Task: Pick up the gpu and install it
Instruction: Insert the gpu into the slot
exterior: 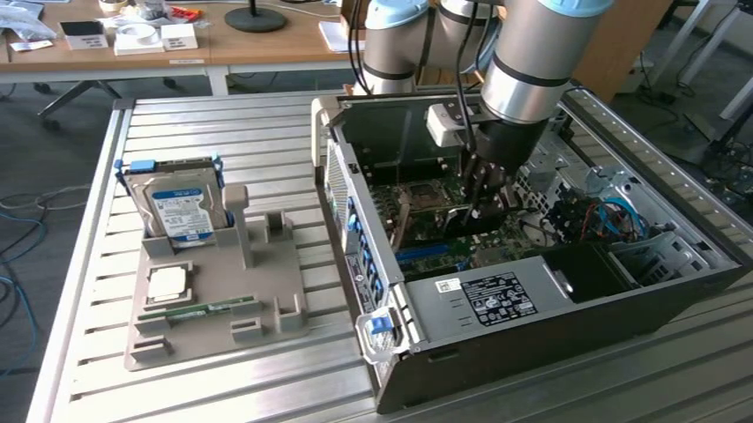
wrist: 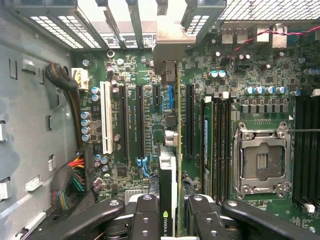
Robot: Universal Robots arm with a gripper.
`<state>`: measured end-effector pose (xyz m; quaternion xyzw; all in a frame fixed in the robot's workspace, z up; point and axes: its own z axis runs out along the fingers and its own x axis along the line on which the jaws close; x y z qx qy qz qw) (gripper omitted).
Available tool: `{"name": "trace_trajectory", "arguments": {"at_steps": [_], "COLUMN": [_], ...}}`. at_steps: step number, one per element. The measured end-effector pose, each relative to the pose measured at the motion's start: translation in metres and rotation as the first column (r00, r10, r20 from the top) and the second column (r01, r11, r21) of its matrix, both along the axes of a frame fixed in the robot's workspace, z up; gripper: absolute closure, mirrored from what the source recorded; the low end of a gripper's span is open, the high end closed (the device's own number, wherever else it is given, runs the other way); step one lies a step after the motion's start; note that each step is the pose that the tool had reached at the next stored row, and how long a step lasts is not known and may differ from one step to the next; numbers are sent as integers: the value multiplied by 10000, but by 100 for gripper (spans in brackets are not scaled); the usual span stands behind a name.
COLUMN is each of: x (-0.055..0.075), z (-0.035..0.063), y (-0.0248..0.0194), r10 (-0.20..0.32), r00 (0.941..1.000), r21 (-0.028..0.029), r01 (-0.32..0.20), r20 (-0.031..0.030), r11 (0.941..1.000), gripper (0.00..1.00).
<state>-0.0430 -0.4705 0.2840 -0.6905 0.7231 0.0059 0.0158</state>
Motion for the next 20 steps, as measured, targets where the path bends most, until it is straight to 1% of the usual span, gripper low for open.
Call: {"name": "trace_trajectory", "arguments": {"at_steps": [5,10,15,20], "x": [-49,-53,-159,-174], "z": [-1,-1,-6,-9], "y": [0,0,0,3], "r10": [-2,-1,-2,-2], "r00": [10000,10000,10000,10000], "r21": [1,0,1,-1], "r01": [2,1,2,2], "r20": [0,0,0,-1], "r11": [10000,10000,10000,10000], "gripper": [73,73,73,73]}}
